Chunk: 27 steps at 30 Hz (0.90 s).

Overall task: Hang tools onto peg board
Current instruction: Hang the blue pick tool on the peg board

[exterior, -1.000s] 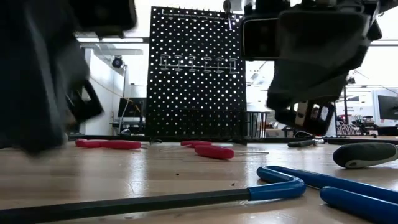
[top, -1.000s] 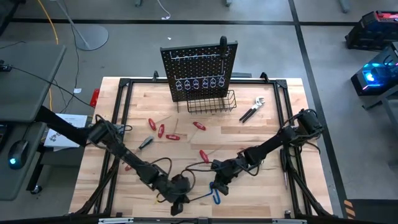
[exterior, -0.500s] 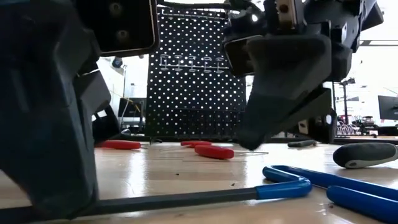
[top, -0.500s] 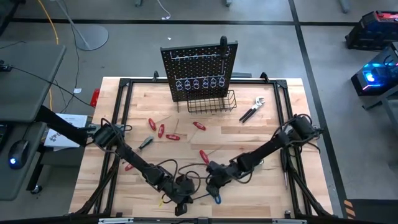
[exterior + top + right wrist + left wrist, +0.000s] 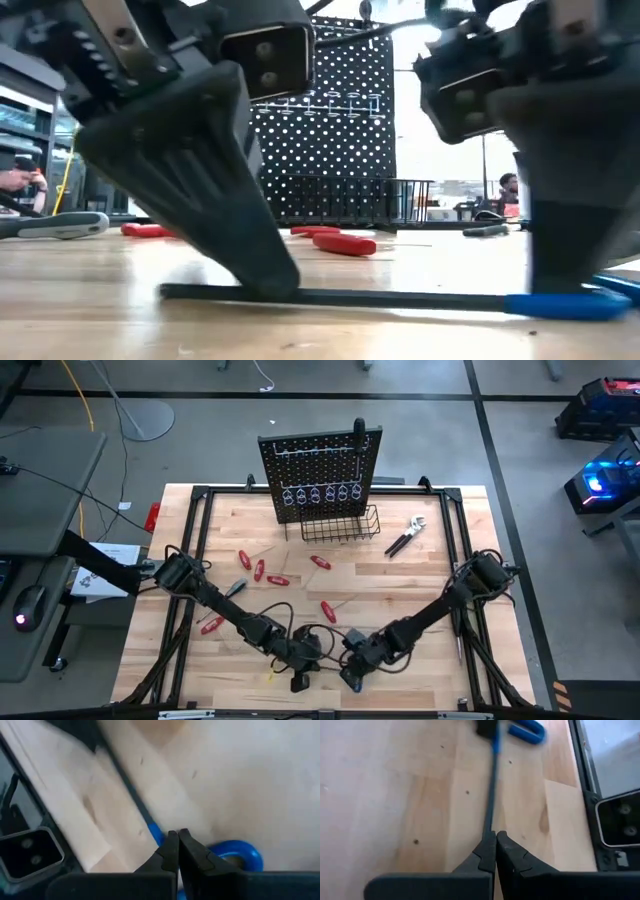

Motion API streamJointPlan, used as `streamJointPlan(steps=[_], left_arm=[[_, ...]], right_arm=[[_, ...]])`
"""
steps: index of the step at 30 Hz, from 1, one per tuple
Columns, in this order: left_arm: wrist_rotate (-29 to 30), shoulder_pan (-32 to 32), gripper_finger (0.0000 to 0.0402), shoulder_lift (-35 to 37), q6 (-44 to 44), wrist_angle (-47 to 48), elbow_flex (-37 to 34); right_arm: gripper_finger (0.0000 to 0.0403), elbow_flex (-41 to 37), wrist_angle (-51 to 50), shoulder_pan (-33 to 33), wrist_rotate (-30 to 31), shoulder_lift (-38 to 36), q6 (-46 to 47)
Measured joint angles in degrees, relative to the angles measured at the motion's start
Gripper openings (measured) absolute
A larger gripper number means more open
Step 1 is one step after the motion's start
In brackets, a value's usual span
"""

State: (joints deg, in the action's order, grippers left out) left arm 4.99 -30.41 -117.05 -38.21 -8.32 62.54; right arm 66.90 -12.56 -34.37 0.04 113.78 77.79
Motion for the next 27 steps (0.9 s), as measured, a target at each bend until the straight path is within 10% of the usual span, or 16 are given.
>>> streamJointPlan(steps=[27], left_arm=[[3.5, -1.6, 0.0, -0.2, -3.7, -5.3, -0.1]], right_arm=[[0.0, -0.1, 7.5, -8.6, 2.5, 0.1, 13.9]])
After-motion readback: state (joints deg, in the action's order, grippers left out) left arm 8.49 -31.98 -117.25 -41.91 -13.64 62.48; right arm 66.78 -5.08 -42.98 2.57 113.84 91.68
